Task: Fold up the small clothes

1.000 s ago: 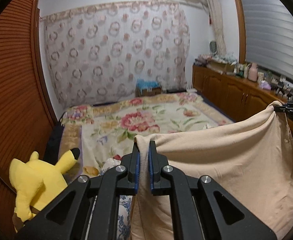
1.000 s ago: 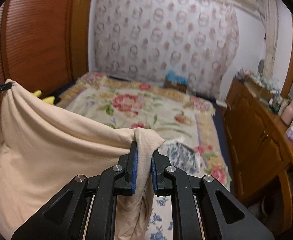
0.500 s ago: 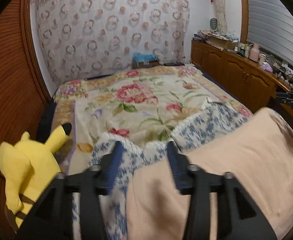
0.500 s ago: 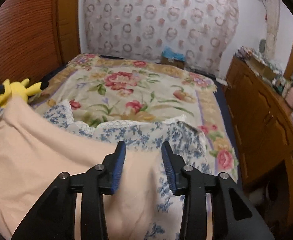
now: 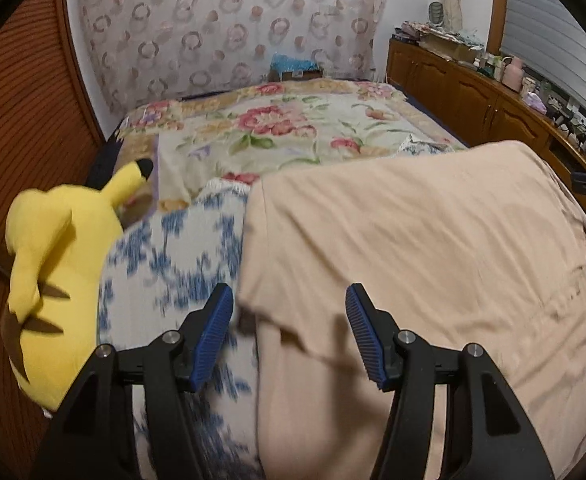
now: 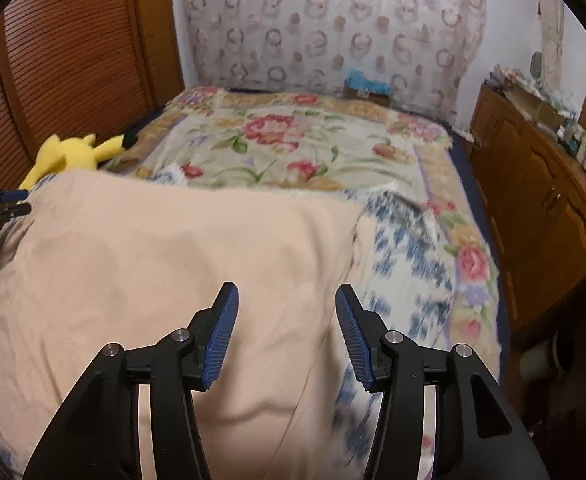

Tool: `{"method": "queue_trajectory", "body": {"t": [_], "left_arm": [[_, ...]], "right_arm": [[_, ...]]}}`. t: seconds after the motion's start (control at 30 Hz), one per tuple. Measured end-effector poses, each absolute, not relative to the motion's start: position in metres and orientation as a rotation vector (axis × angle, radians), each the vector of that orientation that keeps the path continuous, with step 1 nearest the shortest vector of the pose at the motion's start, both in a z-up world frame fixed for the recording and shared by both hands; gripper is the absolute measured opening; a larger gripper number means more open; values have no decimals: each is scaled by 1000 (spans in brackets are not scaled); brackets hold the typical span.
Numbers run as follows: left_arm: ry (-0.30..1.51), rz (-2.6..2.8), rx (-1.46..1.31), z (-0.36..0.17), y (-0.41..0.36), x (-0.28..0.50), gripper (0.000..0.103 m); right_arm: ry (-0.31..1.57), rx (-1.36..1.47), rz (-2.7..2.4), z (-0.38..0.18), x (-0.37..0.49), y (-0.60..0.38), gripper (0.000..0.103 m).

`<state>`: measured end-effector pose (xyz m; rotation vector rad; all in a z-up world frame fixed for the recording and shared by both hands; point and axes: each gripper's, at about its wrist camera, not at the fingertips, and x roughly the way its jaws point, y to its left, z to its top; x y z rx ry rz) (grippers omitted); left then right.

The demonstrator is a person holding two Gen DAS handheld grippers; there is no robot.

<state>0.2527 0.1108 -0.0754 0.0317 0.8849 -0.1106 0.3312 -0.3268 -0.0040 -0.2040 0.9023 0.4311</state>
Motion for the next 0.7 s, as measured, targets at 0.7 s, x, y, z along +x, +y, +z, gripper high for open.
{"method": "queue_trajectory", "body": {"t": [0.7], "left_arm": [[917, -143, -66, -87, 106, 229, 58]], "right_arm": [[952, -122, 424, -36, 299, -332, 51]]}}
